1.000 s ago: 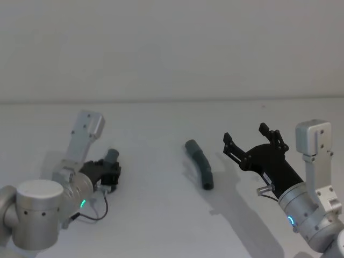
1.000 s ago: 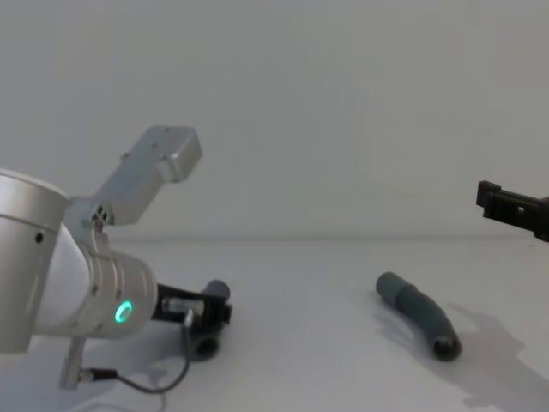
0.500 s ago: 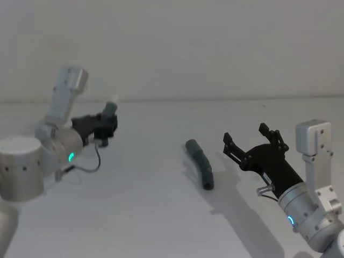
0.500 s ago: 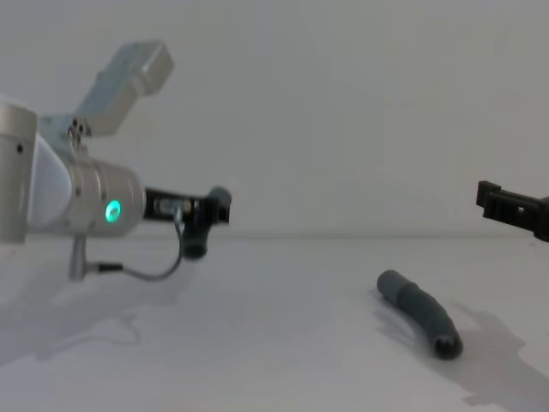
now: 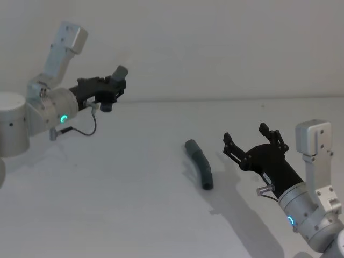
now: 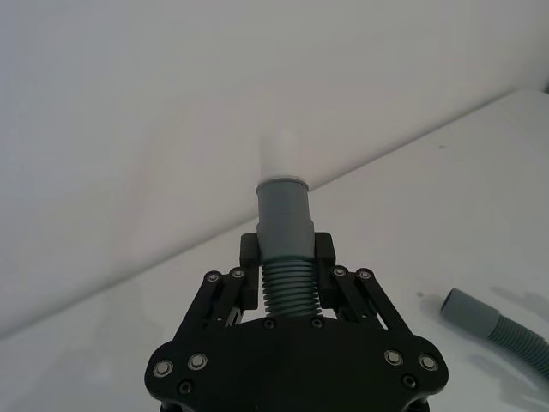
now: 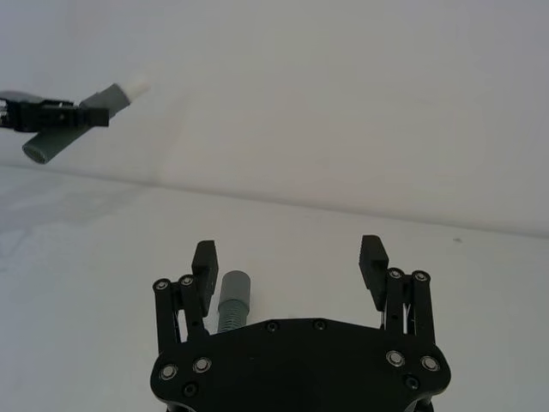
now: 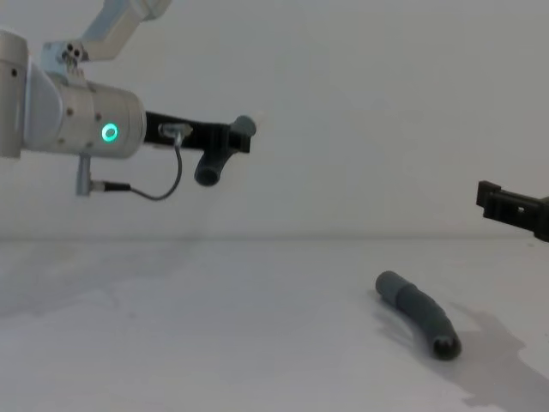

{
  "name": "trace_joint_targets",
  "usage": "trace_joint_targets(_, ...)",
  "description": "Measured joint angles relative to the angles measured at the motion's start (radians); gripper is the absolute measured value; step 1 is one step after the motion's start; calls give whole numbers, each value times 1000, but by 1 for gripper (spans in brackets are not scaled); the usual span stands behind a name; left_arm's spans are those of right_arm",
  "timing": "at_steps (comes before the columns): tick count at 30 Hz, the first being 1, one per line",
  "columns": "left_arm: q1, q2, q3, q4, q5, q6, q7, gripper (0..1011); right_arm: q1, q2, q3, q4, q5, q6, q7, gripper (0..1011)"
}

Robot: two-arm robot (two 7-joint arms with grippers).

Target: Use both hands to pick up one end of the pipe from the table, align the ends, and insert them.

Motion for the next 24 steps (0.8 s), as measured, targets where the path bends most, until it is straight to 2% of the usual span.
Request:
trace_joint_targets(10,-121,27,58,107,-5,-35,-180,336,0,-2,3,-5,2,21,0,1004)
trace_joint_targets(14,-164,37,86,146,-5,-45,-245,336,2,-3,4,-11,7,50,0,1004)
trace_joint_targets(17,-205,45,116,184,-2,-57,-315,336,8,-4,4,-15,12,79,2,1004)
trace_joint_targets(24,-274,58,174,247,15,-83,-441,336,35,-10,-11,-12,16,151,14,1004)
